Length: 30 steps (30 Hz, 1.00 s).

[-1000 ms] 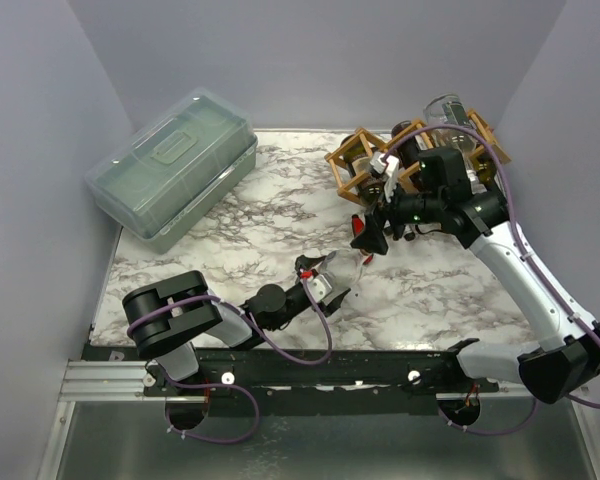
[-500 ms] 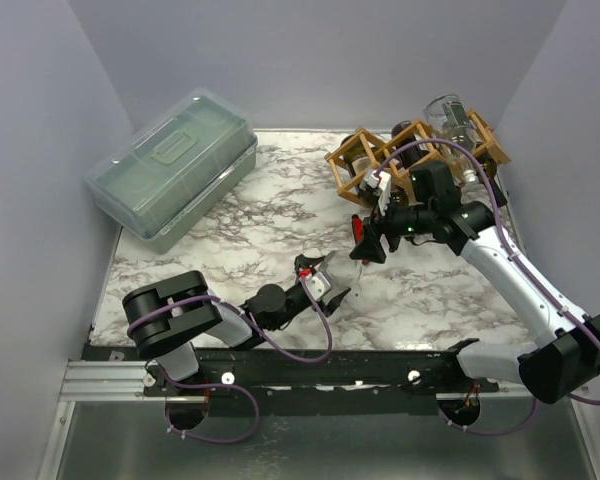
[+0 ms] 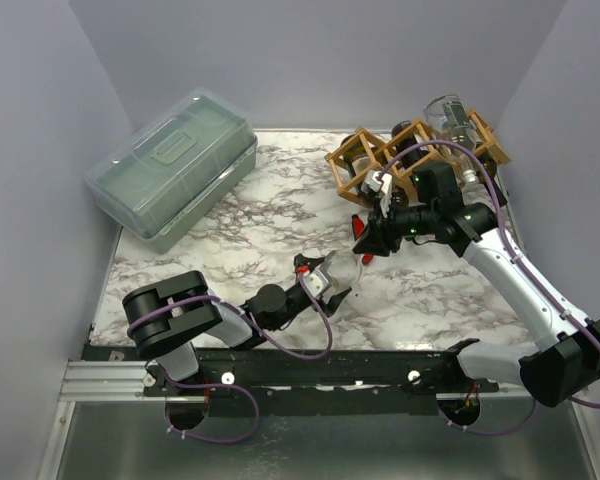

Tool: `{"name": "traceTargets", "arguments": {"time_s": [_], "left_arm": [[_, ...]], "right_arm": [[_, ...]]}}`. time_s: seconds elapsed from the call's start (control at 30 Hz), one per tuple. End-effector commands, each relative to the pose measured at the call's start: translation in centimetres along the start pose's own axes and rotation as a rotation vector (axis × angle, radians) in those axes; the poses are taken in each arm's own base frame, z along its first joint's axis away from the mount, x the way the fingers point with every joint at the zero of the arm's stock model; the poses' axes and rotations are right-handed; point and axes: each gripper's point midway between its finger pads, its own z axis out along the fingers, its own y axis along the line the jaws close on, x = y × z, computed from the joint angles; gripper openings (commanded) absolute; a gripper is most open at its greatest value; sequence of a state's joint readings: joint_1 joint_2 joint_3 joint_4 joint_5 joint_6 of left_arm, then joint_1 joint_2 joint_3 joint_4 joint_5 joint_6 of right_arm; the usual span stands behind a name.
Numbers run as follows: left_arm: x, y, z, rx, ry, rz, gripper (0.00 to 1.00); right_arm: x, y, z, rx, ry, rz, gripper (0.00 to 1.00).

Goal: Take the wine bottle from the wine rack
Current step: Place the wine bottle at the center of the board.

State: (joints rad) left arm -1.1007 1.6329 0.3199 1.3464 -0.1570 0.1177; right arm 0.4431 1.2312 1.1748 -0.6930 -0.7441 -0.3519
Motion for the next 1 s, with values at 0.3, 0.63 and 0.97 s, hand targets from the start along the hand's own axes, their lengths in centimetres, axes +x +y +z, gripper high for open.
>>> {"name": "traceTargets", "arguments": {"time_s": [0.3,0.63,0.97], "left_arm": [[-0.9,-1.3,-0.1,0.032,-0.019,-0.204,0.95],[0.1,-0.1,-2.3,-0.024,0.015,-0.308,0.99],[-0.4,-0.1,-3.7,-0.004,0.009,-0.303,0.99]], "right_arm": [[-1.0,-0.5,0.0,0.018,-0.015,-0.042,0.0],[-1.0,-1.1,-0.1,0.054,-0.012,-0.058,0.0],[-1.6,-0.9,0.1,0.03,-0.034,-0.05,0.0]]}}
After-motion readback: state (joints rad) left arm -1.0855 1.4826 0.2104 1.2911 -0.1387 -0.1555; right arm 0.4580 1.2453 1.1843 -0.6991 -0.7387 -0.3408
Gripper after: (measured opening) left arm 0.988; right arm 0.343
